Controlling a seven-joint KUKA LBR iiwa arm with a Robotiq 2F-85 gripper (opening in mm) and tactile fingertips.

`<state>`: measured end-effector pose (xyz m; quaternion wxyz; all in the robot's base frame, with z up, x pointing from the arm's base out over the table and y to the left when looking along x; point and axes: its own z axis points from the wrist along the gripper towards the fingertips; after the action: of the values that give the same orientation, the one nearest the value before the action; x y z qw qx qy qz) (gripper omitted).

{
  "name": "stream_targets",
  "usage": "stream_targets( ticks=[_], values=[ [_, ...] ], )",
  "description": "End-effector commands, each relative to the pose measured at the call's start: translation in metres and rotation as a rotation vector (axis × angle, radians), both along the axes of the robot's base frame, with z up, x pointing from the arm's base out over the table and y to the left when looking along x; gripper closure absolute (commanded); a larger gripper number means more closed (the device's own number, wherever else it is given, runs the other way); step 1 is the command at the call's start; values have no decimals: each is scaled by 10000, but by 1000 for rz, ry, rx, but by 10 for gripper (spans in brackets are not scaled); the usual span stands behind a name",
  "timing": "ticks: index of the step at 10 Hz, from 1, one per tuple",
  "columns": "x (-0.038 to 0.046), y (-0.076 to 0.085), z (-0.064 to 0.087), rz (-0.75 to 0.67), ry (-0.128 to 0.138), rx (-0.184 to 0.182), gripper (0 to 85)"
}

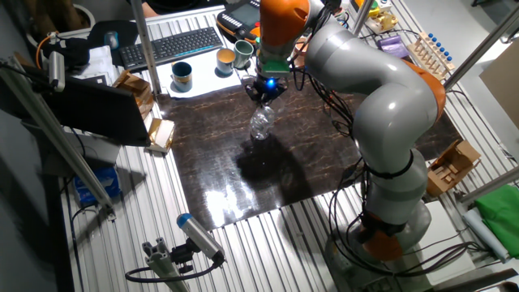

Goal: Pour the water from one cup into another empty cup

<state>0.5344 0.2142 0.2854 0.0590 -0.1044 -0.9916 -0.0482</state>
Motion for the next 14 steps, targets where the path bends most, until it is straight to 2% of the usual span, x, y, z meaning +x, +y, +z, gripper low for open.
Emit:
stream_targets(
  ticks=[1, 3, 5, 7, 9, 10, 12, 14],
  values=[
    [-1, -3, -2, 2, 3, 2, 843],
    [-4, -22, -1, 3, 12, 12, 843],
    [5, -37, 4, -1, 5, 0, 843],
    [17, -81, -27, 26, 11, 13, 843],
    [17, -81, -27, 73, 6, 8, 843],
    [17, -81, -27, 87, -1, -12, 843],
    [17, -81, -27, 98, 2, -29, 843],
    [17, -81, -27, 103, 16, -5, 843]
  ],
)
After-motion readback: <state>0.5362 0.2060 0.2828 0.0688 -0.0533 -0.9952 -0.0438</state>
